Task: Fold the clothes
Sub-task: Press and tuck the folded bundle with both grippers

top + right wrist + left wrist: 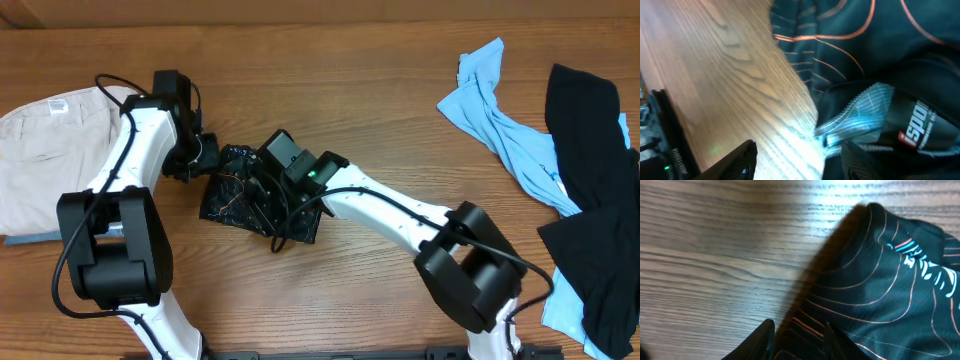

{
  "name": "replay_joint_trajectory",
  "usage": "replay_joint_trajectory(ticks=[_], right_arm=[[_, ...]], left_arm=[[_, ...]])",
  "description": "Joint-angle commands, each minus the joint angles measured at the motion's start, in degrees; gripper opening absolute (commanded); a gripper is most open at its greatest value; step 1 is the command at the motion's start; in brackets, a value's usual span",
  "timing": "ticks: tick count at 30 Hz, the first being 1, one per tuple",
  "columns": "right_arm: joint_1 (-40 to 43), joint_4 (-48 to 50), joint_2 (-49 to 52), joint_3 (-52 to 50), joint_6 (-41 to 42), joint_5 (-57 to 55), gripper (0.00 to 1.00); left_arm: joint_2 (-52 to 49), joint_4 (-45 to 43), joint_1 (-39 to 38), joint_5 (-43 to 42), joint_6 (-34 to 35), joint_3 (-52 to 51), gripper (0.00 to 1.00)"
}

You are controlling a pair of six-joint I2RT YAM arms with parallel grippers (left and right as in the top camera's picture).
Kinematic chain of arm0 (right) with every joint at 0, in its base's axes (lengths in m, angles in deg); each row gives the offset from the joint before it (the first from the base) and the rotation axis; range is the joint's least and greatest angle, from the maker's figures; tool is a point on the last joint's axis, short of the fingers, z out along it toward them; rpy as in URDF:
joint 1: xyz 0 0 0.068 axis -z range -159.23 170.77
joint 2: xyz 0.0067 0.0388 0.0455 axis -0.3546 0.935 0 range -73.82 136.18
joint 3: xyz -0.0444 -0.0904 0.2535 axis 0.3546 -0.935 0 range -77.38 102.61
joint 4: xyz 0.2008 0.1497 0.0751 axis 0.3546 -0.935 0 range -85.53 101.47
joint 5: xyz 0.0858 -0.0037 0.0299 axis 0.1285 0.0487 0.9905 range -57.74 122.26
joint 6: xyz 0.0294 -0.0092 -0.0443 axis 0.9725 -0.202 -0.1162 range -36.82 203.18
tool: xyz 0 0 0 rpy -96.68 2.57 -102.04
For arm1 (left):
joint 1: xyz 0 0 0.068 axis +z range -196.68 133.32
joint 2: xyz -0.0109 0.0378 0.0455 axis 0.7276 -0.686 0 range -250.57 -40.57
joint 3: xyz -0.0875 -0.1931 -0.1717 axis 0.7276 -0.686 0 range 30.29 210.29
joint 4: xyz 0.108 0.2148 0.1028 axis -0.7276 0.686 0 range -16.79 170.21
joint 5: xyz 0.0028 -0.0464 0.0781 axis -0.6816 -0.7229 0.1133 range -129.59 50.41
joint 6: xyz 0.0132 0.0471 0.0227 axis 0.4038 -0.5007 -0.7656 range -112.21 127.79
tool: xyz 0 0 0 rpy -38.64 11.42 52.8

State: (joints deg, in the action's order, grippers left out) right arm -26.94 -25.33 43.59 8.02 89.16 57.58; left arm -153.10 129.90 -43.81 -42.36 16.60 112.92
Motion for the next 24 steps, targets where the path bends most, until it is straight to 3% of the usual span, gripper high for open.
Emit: replay_joint_trajectory(ticks=[1,3,9,11,13,15,22,24], right_arm=[[0.15,0.76,2.67,0.74,0.09,0.26,0.57],[0.15,1.18,3.19,0.70,0.09,0.26,0.56],[0.15,2.27,3.28,0.37,0.09,0.26,0.12],[0.15,2.27,3.28,0.37,0.09,0.26,0.13],[0.15,2.38,3.28,0.37,0.09,0.26,0.26],[0.15,2.69,3.28,0.37,0.09,0.26,0.31],[0.13,4.48,3.43,0.37,0.09,-0.11,0.28],[0.13,4.50,3.61,0.37,0.11,-1.60,0.15]], left_arm=[[-0.63,-0.37,-0.28,-2.67,-1.14,-0.87,0.36],[-0.63,-0.37,-0.28,-3.45,-1.11,-0.87,0.36],[-0.63,0.28,-0.37,-4.76,-1.09,-0.92,0.37],[-0.63,0.81,-0.37,-4.79,-1.09,-0.92,0.37],[-0.63,1.36,-0.37,-4.76,-1.11,-0.92,0.38],[-0.63,1.68,-0.37,-4.74,-1.11,-0.92,0.37],[-0.63,2.71,-0.37,-4.76,-1.09,-0.92,0.37],[-0.63,3.08,-0.39,-4.76,-1.09,-0.92,0.37]])
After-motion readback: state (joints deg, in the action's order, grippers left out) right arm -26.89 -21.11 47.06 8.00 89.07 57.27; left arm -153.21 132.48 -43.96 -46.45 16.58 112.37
